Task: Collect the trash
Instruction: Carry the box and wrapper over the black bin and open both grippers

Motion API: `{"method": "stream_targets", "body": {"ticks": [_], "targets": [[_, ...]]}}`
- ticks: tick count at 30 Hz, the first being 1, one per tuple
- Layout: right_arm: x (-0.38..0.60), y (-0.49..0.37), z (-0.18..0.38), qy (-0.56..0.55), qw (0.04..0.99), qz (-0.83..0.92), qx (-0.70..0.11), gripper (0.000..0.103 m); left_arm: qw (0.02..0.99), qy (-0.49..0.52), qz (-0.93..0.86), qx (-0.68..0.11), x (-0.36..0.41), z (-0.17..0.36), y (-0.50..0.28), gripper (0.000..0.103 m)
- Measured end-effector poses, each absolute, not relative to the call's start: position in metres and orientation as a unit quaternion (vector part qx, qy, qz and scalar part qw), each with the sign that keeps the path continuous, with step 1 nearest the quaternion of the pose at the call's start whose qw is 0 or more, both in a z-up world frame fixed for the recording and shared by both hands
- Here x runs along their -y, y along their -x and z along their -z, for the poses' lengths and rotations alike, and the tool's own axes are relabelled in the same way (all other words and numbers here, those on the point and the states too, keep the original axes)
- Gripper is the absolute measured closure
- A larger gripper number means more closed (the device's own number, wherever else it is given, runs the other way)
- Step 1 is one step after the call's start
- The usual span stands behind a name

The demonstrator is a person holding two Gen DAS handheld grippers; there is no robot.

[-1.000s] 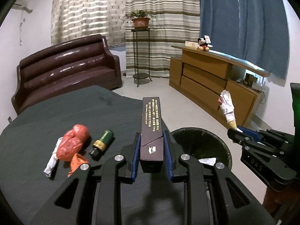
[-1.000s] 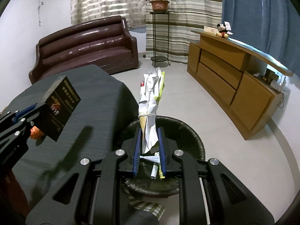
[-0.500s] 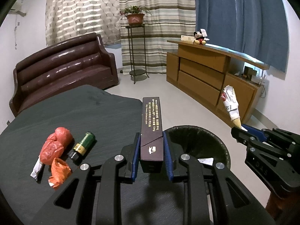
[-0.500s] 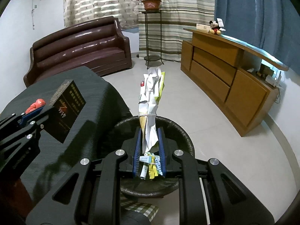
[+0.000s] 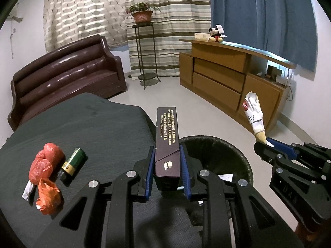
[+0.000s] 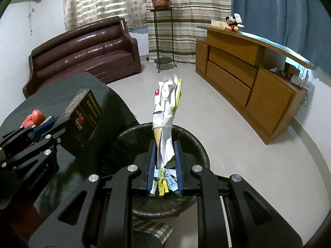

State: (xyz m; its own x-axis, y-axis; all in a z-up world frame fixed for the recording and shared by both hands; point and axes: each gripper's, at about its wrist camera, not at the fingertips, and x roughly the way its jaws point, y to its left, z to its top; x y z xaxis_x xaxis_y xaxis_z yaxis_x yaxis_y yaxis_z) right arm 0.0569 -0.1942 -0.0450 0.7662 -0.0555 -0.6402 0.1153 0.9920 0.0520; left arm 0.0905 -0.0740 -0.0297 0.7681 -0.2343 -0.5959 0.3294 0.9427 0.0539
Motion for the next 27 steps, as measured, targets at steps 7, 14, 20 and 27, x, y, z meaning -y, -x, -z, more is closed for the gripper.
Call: {"method": "stream_targets", "body": {"ticks": [7, 14, 20, 27], "targets": [[0.197, -0.067, 0.048, -0.050, 0.939, 0.049, -0.336, 0.086, 0.937, -0.080, 0.150, -0.305, 0.084, 0.031, -0.098, 0.079], [0.203, -0.079, 0.060, -0.057, 0.935, 0.044, -0.346, 0.085, 0.934, -0.083, 0.143, -0.316, 0.088, 0.040, -0.105, 0.079], [0.208, -0.080, 0.064, -0.066, 0.934, 0.048, -0.348, 0.083, 0.932, -0.085, 0.143, -0.323, 0.093, 0.041, -0.109, 0.066], [0.215, -0.078, 0.062, -0.075, 0.936, 0.058, -0.339, 0.067, 0.933, -0.083, 0.141, -0.322, 0.093, 0.039, -0.109, 0.057]]}}
